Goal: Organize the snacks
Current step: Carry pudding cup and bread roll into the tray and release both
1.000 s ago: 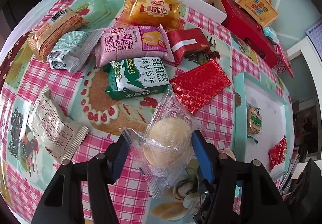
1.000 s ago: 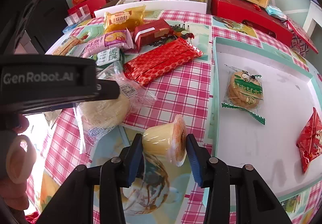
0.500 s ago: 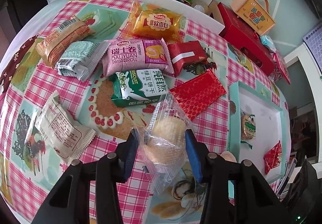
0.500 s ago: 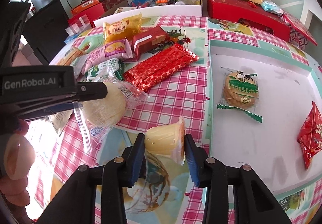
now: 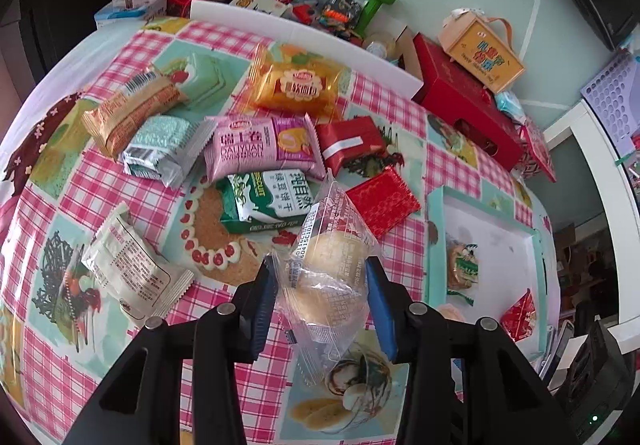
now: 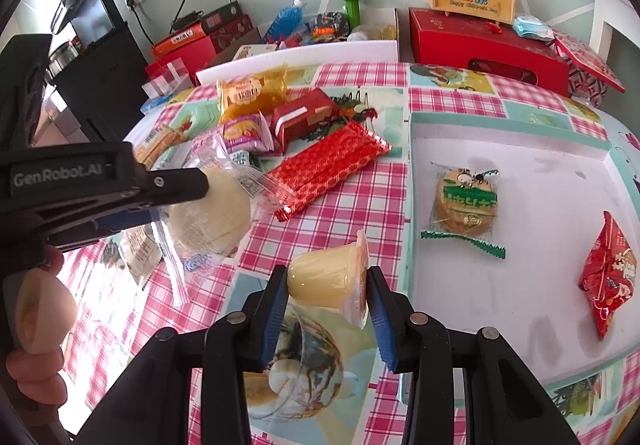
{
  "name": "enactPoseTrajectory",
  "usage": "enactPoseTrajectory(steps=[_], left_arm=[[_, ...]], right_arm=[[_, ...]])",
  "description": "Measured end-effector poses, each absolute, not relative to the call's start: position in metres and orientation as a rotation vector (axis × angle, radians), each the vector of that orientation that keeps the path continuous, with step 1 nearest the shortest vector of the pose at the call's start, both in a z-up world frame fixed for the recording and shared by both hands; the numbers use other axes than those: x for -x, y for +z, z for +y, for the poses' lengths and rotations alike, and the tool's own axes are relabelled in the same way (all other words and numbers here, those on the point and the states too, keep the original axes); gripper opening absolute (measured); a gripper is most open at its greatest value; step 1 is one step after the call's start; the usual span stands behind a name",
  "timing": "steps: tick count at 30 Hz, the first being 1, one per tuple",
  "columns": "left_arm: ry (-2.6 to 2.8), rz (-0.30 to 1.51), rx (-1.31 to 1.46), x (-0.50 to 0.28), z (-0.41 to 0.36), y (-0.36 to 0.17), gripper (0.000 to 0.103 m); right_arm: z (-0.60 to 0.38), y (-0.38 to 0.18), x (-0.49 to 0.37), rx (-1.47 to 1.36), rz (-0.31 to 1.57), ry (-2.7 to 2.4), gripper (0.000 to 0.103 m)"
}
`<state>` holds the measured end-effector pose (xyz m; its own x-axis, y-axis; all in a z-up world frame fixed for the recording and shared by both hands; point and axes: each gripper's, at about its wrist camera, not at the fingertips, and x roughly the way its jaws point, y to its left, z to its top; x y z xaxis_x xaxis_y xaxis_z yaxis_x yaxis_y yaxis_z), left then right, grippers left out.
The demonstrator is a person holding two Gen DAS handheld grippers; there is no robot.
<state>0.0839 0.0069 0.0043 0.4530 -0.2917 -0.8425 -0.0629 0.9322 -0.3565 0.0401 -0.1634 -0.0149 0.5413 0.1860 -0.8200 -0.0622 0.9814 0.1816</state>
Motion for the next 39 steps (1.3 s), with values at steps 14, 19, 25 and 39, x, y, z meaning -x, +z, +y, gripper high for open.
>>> enactPoseTrajectory(steps=[14,19,25,39], left_arm=[[-0.274,0.974,0.305,-0.08,-0.032,0.036,0.045],[-0.361,0.954,0.284,-0.087,-0.064,0.042,0.045],[-0.455,0.977,0.26,-0.1,-0.109,0.036,0.045],[-0.563,0.994,0.174,-0.114,-0.197,0.009,0.045]], right_arm=[[-0.218,0.017,-0.039,-0.219,0.856,0.033,0.042],[-0.263,0.025,-0.04,-0.255,0.801,-0.089,0.042],[-0.308,0.024,-0.039,-0.307,0.761,-0.188,0.042],[-0.392,0.018,-0.019,-0.39,0.711,-0.404,0.042]])
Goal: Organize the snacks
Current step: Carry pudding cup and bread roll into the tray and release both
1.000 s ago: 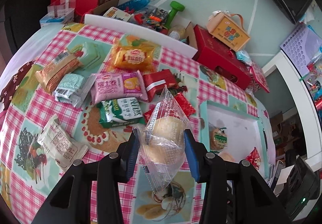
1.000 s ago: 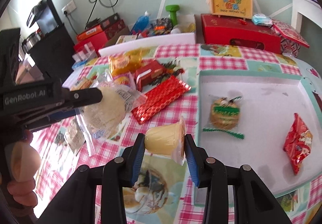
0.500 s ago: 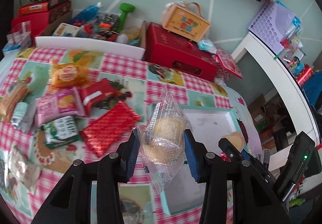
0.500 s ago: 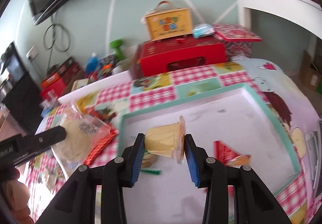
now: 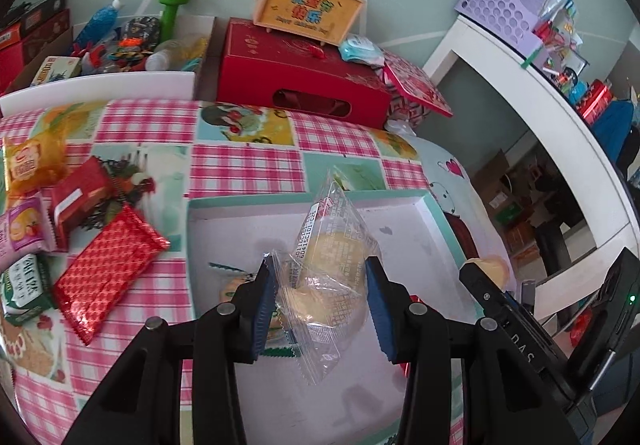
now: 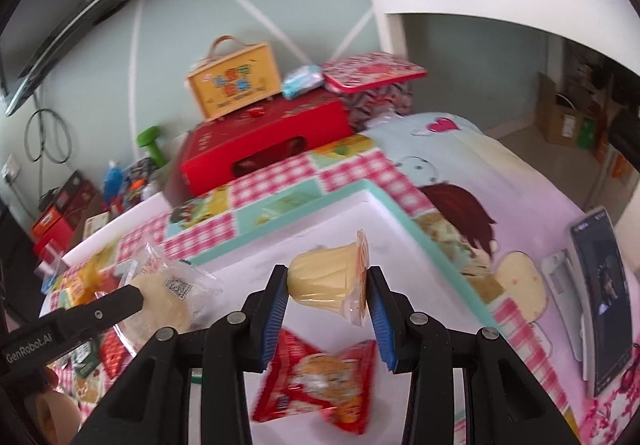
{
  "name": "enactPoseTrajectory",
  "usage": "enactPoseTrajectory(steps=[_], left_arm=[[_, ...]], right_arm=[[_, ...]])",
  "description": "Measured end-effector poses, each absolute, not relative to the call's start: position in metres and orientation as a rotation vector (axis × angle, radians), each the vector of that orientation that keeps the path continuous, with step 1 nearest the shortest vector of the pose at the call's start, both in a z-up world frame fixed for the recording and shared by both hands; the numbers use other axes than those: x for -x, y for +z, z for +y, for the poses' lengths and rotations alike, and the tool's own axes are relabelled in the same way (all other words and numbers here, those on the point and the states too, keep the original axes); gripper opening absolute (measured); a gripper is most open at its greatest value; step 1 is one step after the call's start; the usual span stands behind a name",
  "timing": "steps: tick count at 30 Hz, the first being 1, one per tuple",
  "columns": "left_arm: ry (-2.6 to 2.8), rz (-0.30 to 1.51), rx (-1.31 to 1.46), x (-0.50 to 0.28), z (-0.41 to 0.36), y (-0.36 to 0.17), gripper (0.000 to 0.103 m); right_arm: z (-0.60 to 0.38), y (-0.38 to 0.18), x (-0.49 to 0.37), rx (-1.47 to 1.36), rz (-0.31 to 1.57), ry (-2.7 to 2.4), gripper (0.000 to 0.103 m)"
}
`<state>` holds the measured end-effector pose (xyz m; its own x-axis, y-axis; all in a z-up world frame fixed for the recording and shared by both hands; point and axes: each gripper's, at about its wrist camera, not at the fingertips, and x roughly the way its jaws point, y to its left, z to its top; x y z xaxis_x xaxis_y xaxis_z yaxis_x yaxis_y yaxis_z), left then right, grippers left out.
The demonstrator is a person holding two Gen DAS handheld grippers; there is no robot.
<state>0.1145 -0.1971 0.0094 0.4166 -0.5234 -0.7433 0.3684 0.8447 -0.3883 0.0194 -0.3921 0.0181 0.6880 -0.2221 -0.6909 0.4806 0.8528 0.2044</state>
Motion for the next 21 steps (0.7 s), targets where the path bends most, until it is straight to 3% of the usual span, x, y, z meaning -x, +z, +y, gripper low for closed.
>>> enactPoseTrajectory(steps=[12,16,19,21], left_arm=[[-0.585,1.021,0.144,-0.121,-0.227,-0.019,0.046],[-0.572,1.016,0.117,-0.12,-0.228,-0.016,0.058],[-0.558,1.018,0.11,-0.119,-0.226,-0.01,0.067],[-0.538,1.021,0.088,-0.117,-0.225,-0.005,0.067]], right_arm=[[-0.418,-0.012,-0.018,-0.454,0.767,-0.446,0.042],[-0.419,-0.016,-0.019,-0.46,0.797,-0.458,0.043],[-0.42,-0.017,-0.019,-0.464,0.81,-0.467,0.049],[-0.42,-0.015,-0.018,-0.467,0.812,-0.467,0.062]])
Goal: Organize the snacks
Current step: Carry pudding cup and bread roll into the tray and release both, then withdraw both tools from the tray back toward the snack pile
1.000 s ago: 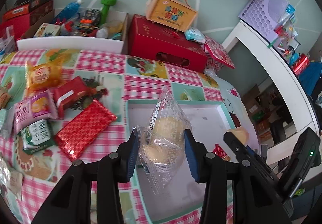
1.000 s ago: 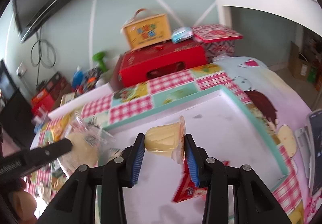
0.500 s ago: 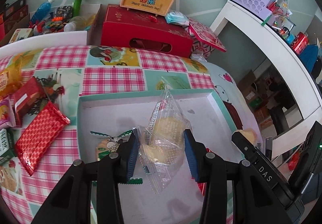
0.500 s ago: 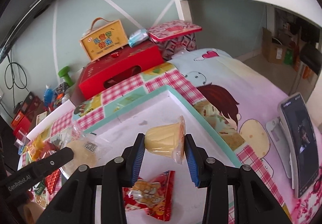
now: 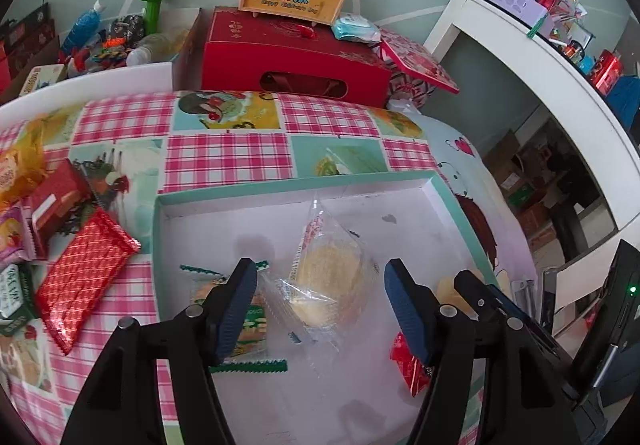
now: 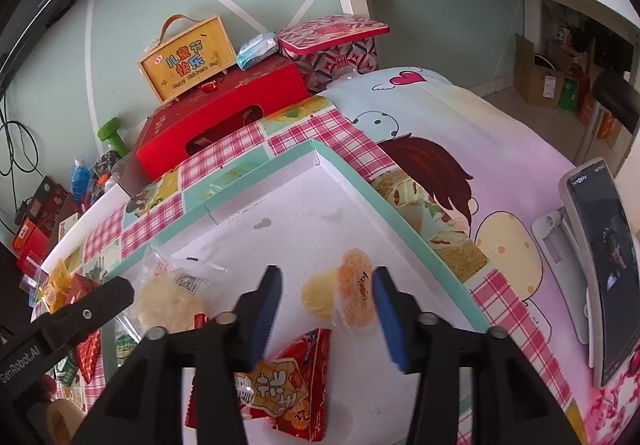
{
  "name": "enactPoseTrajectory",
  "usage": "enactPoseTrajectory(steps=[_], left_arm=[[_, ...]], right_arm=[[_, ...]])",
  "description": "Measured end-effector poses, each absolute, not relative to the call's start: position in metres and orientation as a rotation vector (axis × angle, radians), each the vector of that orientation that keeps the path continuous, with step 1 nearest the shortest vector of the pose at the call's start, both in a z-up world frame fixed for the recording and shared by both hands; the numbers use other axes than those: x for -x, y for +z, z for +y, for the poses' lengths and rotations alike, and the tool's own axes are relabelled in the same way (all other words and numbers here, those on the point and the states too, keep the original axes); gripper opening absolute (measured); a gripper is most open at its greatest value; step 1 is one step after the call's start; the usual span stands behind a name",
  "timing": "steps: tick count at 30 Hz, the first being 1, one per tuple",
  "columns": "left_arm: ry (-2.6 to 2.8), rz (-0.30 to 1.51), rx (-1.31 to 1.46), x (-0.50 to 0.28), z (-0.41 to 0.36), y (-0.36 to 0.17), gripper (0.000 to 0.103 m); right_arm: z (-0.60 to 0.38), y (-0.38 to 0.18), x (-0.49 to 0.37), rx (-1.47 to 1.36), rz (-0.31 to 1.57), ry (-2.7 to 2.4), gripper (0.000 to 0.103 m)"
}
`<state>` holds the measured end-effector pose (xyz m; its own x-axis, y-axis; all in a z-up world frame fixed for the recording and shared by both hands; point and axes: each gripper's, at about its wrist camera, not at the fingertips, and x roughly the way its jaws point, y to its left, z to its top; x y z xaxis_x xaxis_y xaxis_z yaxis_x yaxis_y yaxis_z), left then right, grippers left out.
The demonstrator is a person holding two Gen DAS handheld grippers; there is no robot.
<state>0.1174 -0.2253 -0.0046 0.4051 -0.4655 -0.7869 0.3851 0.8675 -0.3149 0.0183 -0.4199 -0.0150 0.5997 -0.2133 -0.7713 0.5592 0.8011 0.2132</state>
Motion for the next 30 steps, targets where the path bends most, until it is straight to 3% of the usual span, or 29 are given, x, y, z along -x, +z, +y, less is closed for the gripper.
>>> enactPoseTrajectory(steps=[2,4,5,8,10,13,30], left_arm=[[-0.527,1.023,0.083,-0.116,-0.223,0.002,0.069],[-0.513,1.026,0.08,-0.116,-0.22,0.008,0.079],[-0.498,1.027,0.073,-0.115,-0.218,0.011,0.087],[-0.434,1.042,0.047,-0.116,-0.211,0.014,0.089],[-0.392,1.036,0.038,-0.117,-0.205,0.015,0.09],[-0.33,1.014,0.022,-0.118,-0.194,0.017,0.1],[-0.213,1.013,-0.069,-0.112,-0.166,0.012,0.103]], right_arm=[[-0.418,-0.012,-0.017,-0.467,0.81,-0.459,0.067],[-0.416,-0.008,-0.018,-0.457,0.813,-0.45,0.069],[-0.415,-0.006,-0.018,-0.449,0.813,-0.446,0.077],[-0.41,0.001,-0.018,-0.433,0.802,-0.436,0.09],[-0.407,0.004,-0.018,-0.423,0.798,-0.426,0.091],[-0.402,0.006,-0.02,-0.403,0.808,-0.429,0.103],[-0.373,0.015,-0.025,-0.354,0.841,-0.354,0.103]])
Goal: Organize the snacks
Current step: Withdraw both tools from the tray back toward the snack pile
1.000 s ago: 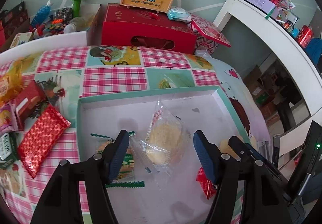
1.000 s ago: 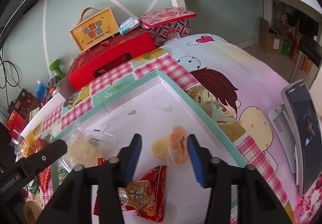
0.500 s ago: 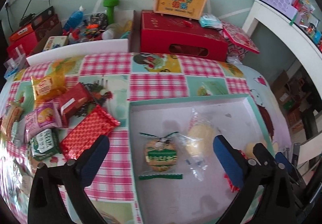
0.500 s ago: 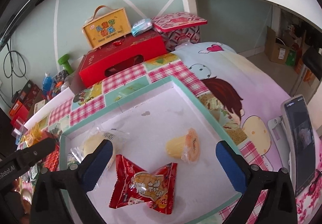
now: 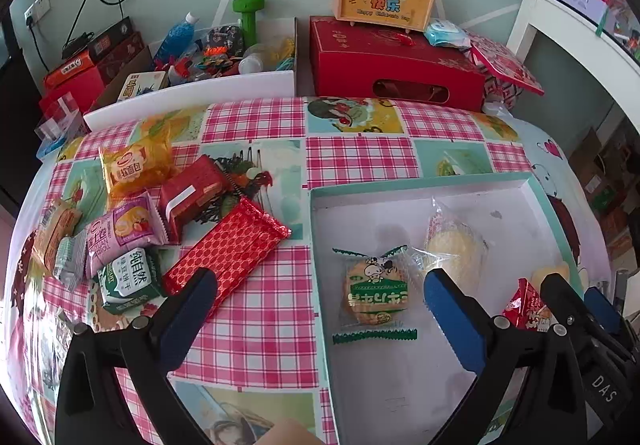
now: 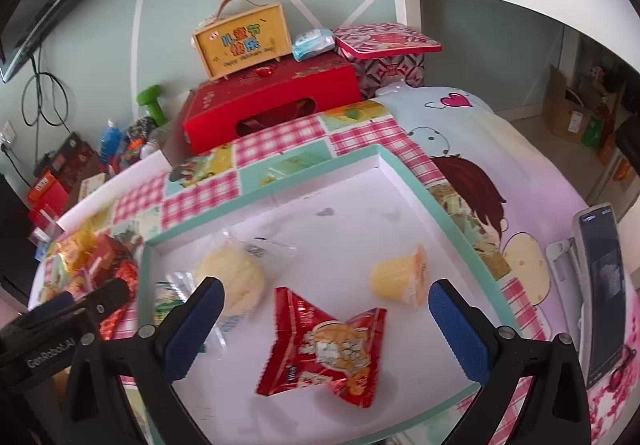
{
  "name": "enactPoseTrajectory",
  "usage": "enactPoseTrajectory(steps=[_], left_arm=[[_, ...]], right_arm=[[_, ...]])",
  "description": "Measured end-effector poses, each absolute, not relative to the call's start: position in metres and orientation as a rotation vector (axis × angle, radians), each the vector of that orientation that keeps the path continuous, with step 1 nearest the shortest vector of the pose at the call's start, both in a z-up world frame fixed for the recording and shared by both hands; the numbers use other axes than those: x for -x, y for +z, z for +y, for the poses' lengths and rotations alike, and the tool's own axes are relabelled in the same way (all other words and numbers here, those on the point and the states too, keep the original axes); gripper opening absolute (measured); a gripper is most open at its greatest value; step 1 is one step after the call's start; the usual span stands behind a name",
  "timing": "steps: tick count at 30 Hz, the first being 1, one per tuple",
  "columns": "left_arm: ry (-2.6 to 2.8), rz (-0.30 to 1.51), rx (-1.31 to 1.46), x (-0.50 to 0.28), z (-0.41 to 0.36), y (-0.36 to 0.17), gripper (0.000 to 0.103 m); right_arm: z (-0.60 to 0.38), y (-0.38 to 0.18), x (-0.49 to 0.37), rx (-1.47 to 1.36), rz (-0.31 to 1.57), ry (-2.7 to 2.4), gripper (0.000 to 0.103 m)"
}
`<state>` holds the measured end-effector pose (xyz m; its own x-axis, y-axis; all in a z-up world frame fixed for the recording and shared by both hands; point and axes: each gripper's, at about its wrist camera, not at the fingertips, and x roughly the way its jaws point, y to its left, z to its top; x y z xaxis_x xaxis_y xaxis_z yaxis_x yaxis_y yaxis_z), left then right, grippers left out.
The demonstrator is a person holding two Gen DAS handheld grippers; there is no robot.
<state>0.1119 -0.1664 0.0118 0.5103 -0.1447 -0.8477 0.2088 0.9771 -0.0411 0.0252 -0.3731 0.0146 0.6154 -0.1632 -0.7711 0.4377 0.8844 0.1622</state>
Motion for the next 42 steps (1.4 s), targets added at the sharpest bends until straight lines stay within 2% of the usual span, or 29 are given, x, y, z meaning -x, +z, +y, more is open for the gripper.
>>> enactPoseTrajectory(steps=[8,20,42], left_arm=[[-0.155,1.042,-0.085,-0.109,-0.138,0.014,0.103],[0.08,1.112,-0.089,-0.102,-0.047,-0.013,0.103],[0.254,1.171,0.062,-0.095,0.08,-0.024,0.103]], right_arm=[[-0.348,0.026,-0.029,-0.324,0.854,-0.296,0.103],[-0.256,0.018,-0.05,-0.211,0.937,-0.12,0.103],[-0.151,-0.029,-0.077,-0.112,1.096,0.027,0.103]])
